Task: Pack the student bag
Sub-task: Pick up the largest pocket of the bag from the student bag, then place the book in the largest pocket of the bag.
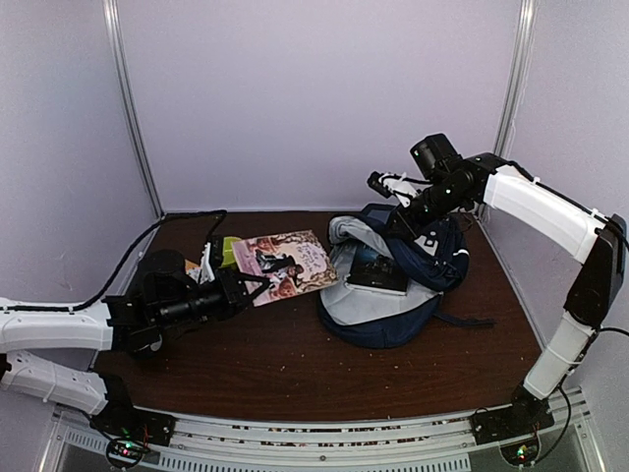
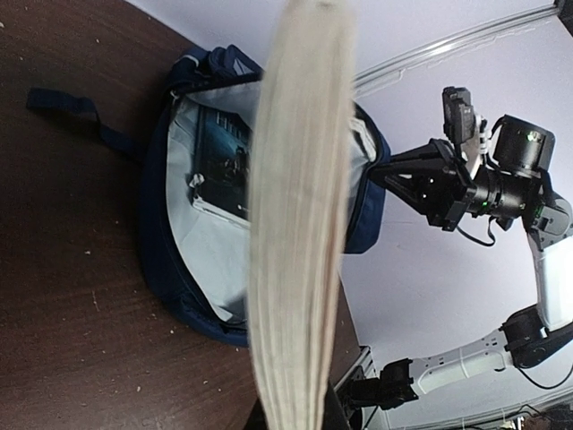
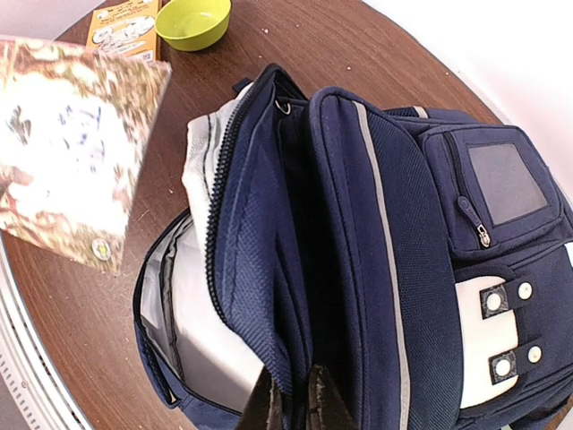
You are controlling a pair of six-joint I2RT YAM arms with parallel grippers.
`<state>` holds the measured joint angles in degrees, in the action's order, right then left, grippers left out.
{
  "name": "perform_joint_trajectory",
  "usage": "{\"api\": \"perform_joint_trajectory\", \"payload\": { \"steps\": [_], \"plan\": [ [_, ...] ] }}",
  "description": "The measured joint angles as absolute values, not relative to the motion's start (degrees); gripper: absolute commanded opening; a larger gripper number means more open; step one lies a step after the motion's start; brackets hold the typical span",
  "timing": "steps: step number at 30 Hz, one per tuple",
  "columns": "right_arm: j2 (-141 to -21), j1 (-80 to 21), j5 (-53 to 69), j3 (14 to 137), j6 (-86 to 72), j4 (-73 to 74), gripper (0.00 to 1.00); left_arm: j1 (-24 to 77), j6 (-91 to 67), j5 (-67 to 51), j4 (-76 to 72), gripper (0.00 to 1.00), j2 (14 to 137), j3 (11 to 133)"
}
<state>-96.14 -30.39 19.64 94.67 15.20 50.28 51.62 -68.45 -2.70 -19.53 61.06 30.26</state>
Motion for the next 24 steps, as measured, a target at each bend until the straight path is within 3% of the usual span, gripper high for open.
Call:
{"api": "perform_joint_trajectory", "payload": {
  "steps": [10, 24],
  "plan": [
    [-96.14, -30.35, 20.53, 94.76, 13.08, 49.06, 0.0, 52.99, -74.08, -7.73, -31.2, 0.0, 78.98, 30.96],
    [-96.29, -30.09, 22.37, 95.53, 11.99, 48.6, 0.0, 52.8, -80.58, -13.15, -47.81, 0.0, 98.21, 42.81]
  ]
}}
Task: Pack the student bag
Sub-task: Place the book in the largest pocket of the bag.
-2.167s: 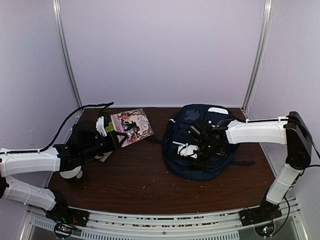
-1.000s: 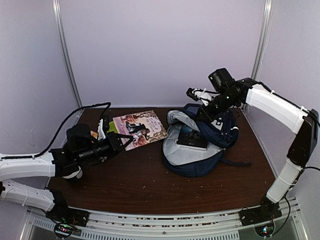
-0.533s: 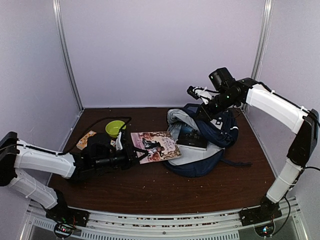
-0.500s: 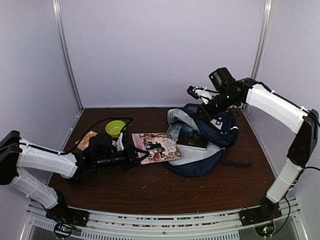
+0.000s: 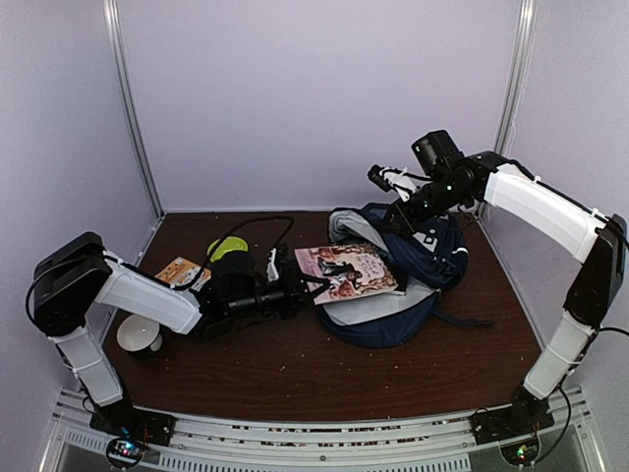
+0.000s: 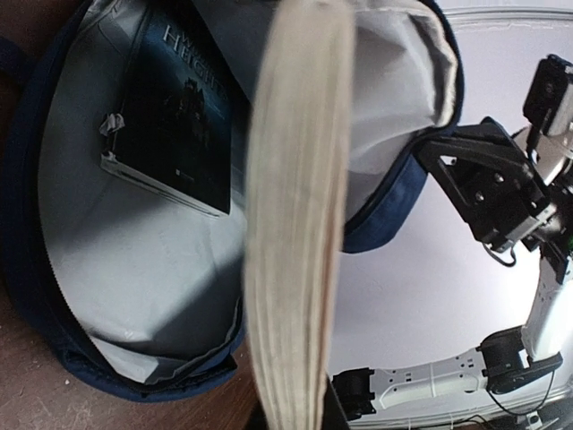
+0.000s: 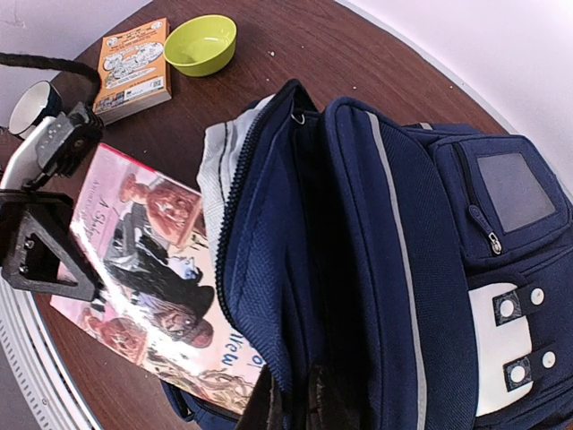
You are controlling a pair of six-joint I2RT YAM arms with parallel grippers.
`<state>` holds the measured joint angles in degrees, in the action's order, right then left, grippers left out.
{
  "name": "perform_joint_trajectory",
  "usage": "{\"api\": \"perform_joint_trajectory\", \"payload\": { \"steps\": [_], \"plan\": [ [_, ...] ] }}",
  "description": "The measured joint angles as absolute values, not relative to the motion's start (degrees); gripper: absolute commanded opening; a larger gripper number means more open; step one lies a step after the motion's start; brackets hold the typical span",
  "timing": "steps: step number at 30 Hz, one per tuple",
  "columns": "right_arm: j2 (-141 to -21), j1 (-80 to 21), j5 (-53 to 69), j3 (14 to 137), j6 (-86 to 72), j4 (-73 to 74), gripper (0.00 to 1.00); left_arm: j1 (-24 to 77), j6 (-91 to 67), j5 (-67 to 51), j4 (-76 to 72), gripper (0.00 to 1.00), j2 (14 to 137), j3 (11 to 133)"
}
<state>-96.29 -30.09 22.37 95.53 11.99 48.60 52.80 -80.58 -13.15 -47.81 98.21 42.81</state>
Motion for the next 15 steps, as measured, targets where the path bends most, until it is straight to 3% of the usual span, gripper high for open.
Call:
{"api": "perform_joint_trajectory", "payload": {
  "steps": [15],
  "plan": [
    [-96.27, -30.17, 23.07, 95.5, 12.12, 48.6, 0.0, 52.6, -90.61, -10.74, -51.55, 0.0, 112.53, 54.81]
  ]
}}
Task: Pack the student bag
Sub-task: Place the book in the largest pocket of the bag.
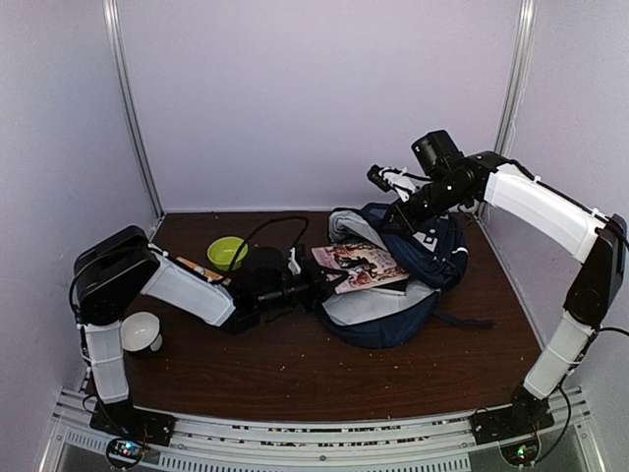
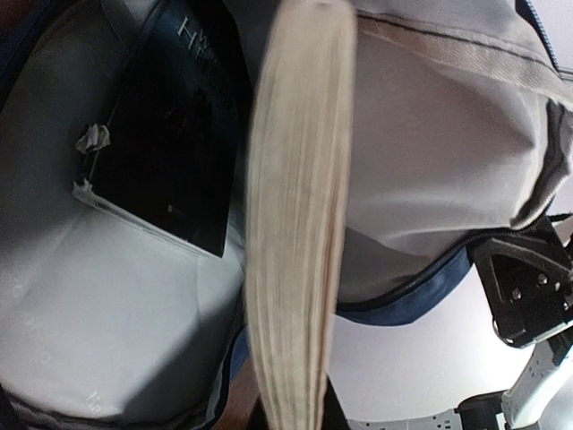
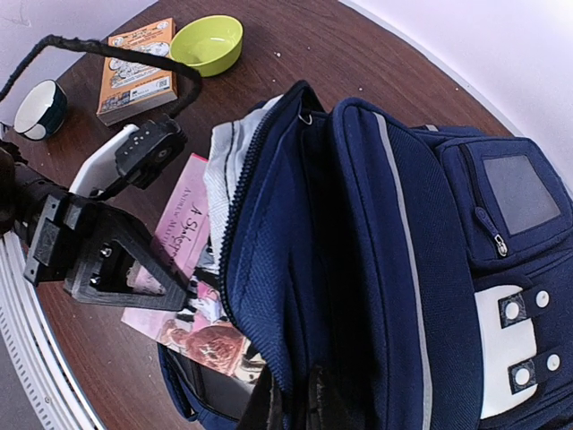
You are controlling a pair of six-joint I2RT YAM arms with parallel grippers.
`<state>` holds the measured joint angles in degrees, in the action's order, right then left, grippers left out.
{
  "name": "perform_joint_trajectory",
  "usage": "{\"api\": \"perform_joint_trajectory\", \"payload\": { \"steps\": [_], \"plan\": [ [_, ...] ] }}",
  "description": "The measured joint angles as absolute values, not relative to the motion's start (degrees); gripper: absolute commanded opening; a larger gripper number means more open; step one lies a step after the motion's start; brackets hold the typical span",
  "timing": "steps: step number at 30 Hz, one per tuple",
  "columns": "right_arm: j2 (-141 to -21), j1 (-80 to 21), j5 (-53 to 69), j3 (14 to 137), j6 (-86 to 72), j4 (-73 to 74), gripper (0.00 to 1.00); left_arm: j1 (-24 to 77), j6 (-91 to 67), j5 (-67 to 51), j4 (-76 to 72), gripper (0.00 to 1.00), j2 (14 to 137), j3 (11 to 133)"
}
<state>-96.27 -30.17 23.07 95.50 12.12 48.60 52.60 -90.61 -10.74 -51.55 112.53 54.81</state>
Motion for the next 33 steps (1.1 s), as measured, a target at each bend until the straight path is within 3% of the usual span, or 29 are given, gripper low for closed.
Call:
{"api": "perform_joint_trajectory", "payload": {
  "steps": [33],
  "plan": [
    [-95.77, -32.18, 24.08, 94.17, 11.94, 47.64, 0.0, 52.6, -101.1, 3.01, -27.53, 0.02, 131.15, 88.6]
  ]
}}
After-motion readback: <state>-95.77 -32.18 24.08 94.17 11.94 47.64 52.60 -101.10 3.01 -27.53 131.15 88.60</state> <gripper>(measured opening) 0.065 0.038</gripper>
